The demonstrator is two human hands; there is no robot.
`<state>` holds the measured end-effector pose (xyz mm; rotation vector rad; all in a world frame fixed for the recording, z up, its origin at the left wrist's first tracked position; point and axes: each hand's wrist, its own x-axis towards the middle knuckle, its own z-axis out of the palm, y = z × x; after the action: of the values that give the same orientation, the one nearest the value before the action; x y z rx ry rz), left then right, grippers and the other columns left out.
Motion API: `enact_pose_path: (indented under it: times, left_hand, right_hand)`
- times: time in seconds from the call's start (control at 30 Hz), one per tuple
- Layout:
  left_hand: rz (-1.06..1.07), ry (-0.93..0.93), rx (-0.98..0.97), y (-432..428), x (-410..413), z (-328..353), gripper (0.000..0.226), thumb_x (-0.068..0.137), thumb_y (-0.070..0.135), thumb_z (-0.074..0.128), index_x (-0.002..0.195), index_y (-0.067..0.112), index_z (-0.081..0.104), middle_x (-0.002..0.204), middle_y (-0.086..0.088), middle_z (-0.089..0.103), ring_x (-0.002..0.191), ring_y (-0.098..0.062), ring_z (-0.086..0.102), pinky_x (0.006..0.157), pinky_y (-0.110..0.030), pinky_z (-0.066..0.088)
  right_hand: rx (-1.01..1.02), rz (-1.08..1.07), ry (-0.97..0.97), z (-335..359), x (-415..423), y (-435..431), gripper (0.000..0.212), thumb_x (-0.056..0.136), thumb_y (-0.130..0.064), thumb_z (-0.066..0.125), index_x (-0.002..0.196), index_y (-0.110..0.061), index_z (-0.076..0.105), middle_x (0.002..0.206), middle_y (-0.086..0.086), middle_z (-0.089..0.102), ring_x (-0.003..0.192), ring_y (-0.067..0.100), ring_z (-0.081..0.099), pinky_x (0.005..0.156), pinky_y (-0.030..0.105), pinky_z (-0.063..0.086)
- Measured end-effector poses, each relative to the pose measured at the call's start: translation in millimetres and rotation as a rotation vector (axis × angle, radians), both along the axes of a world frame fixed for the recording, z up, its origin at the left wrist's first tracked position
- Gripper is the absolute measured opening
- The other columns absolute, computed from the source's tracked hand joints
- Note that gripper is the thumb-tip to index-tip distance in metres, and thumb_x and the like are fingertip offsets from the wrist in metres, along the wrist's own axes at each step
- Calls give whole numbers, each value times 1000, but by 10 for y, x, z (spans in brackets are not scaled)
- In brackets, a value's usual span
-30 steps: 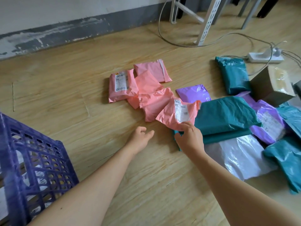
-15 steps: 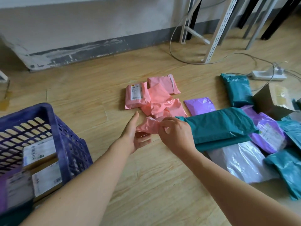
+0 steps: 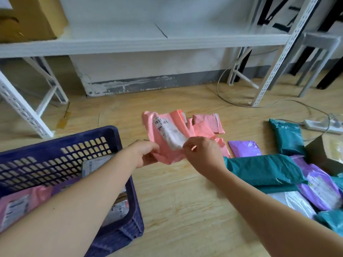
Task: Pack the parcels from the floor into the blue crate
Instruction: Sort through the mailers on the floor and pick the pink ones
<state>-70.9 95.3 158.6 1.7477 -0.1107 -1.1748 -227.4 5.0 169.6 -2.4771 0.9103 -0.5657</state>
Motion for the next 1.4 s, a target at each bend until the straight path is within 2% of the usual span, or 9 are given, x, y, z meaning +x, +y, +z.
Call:
enact_pose_path:
  times: [0.23,0.4,0.57,0.83,1.0,1.1,1.2,1.33,1.4]
  left_hand:
    - [-7,-173,-16,488,110,632,28,80,-18,37,88,1,56,74,-11,60,63,-22,61,45,-26,55]
    - [37,-283,82,901,253,637,42,80,-17,32,116,-5,50,82,-14,56,73,-30,58,55,-35,50]
    - [78,-428,249,1222,420,639,43,84,-11,41,127,-6,45,100,-19,57,97,-32,59,81,-39,51]
    - [268,-422,164,1765,752,547,16,85,6,49,70,8,52,65,-6,43,57,-20,38,51,-27,27]
    - [348,-498,160,2048,952,355,19,95,21,52,87,6,61,90,-9,56,81,-21,52,69,-27,37]
    - [427,-632,244,2233,1065,230,34,97,21,48,67,5,55,76,-14,55,75,-21,48,59,-29,31]
    - [511,-650,294,2367,1205,82,33,97,23,47,92,-3,67,93,-23,63,82,-25,52,68,-29,35]
    - [521,-613,359,2559,1390,-221,35,98,21,46,72,2,60,71,-13,56,79,-23,49,61,-28,32]
    - [520,-554,367,2678,1471,-372,30,97,18,47,84,0,66,89,-19,65,84,-23,51,65,-27,34]
  right_hand:
    - [414,-339,-124,352,265,289,42,87,-34,53,125,-15,57,111,6,68,96,25,64,87,37,51]
    - [817,-216,-159,337,427,690,21,84,-19,52,68,-10,61,63,5,58,49,17,49,48,27,39]
    - [755,-88,-176,393,742,986,27,88,-6,49,62,-10,57,53,3,50,45,13,41,38,20,30]
    - [704,17,-120,297,1220,1373,33,93,-10,46,60,-17,49,57,-2,48,51,10,42,43,20,29]
    - [715,15,-93,107,1528,1613,26,90,-7,47,74,9,60,64,9,53,60,22,47,52,26,33]
    - [675,-9,-37,61,1694,1724,36,86,-5,44,51,-10,42,51,3,40,48,18,35,44,25,22]
    - [699,-67,-8,30,1852,1850,39,83,-4,42,48,-17,34,49,-1,34,45,15,29,43,24,16]
    - [680,4,81,-148,2069,2004,32,81,-3,42,51,-13,40,52,1,41,46,15,35,43,21,26]
    - [654,53,131,-253,2194,2095,25,82,-4,43,61,-7,56,61,6,56,54,20,50,50,24,45]
